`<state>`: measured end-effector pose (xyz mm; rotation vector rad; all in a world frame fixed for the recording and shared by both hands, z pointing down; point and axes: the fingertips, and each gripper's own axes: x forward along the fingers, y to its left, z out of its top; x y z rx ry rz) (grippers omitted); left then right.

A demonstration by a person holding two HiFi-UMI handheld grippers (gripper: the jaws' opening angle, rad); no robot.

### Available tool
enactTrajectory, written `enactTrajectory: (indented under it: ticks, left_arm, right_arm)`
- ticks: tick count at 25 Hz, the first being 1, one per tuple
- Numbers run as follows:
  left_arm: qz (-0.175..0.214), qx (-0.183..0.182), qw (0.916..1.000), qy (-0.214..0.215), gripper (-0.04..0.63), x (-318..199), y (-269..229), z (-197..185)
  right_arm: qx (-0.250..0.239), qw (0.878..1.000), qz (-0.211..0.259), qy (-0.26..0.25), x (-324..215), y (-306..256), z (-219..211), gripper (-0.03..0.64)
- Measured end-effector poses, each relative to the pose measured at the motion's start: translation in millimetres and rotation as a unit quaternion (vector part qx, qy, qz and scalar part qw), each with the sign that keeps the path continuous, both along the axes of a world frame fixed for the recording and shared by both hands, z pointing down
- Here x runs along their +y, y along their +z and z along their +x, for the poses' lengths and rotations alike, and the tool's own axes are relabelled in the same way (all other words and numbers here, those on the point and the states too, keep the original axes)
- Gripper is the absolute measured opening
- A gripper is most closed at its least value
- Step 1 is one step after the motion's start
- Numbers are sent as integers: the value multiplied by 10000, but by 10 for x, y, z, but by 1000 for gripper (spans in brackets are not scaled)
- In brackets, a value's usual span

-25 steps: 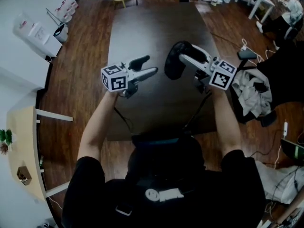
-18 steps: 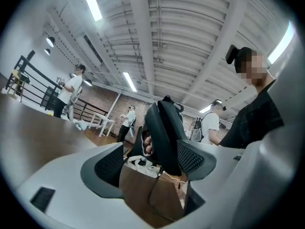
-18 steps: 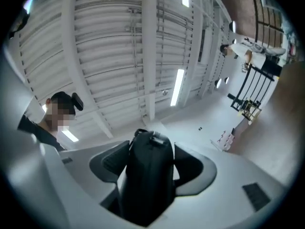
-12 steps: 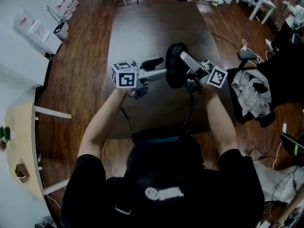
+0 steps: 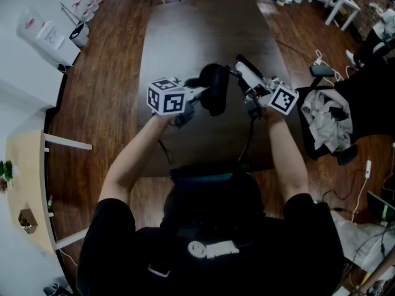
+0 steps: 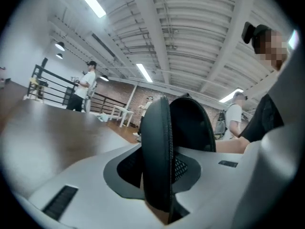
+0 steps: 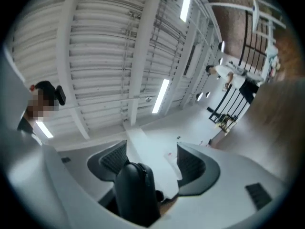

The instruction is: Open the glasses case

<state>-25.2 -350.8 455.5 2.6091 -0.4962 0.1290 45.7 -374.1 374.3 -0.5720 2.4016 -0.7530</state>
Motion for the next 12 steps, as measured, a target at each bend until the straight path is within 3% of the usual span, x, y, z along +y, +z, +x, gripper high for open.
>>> enactTrajectory:
  ticks: [2,3,4,6,8,10,11,12]
  left_arm:
    - [-237,-374,9947,-930,75,-227,114,-223]
    - [-401,-591,9861,-1498,75,-341,174,-348]
    - [-541,-766,9751,-2009,75,-434,216,-455]
    - [-564,-916,9592,-2616,75,-537,200,-556]
    - [-409,-847,9561,-2775,75,-572,100,-517]
    - [-388,-731,9593,-2701,75,-572,40,-438]
    - [-416,-698,9617,-2617,72,-566,38,-423]
    - [-476,-639,9649,-2502,71,-561,47,-437]
  right_arm:
    - [613,9968,170,485,27,-6,14,357]
    - [1139,9905,392,658,100,9,-80,357]
    - [1781,9785,693,770,196,52,-230,357]
    - [3089,9383,1286,879,370,197,-589,357]
    - [4095,8930,1528,1074,397,385,-816,357]
    - [4659,8618,1485,1345,306,579,-812,357]
    - [4664,8623,1397,1392,267,637,-751,357]
    - [4438,8771,1248,1350,241,654,-668,339]
